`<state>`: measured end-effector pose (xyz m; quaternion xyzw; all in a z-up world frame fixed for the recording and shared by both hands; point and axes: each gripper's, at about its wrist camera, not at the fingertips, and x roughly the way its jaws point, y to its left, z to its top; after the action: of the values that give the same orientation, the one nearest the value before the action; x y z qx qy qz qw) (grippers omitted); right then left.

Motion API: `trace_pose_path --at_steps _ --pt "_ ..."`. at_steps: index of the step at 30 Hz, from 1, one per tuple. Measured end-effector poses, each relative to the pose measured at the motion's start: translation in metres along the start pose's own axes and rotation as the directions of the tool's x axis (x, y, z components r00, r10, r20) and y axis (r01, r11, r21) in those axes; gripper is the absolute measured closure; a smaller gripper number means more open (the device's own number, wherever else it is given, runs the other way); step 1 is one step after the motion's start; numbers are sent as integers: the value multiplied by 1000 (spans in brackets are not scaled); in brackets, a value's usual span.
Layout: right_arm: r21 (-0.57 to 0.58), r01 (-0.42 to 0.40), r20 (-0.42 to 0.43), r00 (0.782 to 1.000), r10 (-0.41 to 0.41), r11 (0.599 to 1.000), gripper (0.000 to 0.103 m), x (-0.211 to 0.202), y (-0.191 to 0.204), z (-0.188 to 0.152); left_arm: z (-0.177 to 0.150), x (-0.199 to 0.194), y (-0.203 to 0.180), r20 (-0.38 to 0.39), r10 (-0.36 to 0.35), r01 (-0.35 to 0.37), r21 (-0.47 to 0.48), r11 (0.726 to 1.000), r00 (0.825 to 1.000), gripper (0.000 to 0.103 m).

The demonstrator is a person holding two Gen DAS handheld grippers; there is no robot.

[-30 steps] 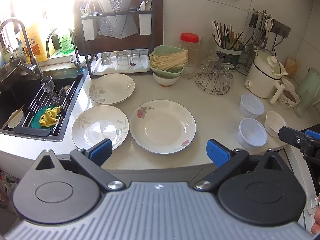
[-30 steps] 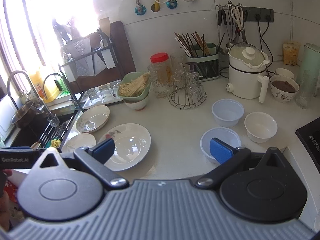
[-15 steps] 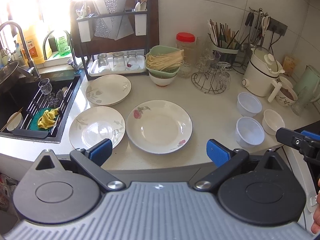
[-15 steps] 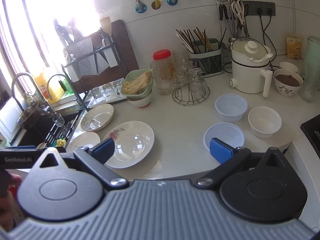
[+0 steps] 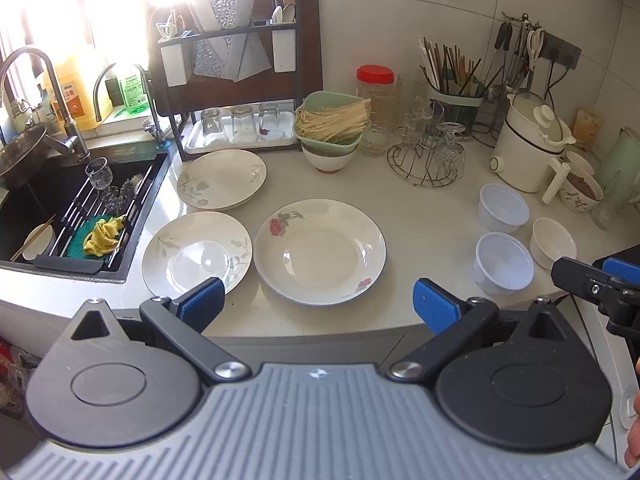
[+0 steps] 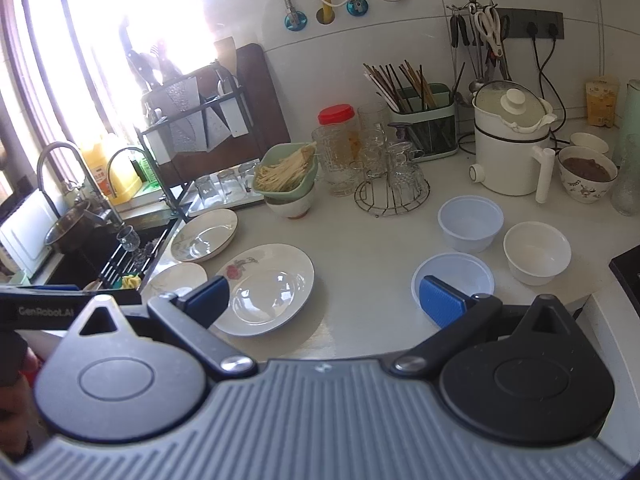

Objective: Organize plates and bowls

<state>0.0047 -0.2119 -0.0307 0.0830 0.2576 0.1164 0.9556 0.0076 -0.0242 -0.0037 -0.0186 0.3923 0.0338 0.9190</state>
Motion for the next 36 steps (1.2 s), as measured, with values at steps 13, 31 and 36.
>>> trace_pose_path --at_steps 13,31,36 --pt "4 -42 -17 999 42 999 0 -2 -10 -13 -21 -6 -8 -21 46 -47 -36 998 999 1" --pt "-2 -105 -17 994 105 994 0 -11 -8 -22 -31 -13 -7 -30 75 -77 -66 995 997 1" --pt "-4 -102 -29 994 102 995 0 -4 0 -24 -30 -4 5 -43 55 -58 -71 996 998 1"
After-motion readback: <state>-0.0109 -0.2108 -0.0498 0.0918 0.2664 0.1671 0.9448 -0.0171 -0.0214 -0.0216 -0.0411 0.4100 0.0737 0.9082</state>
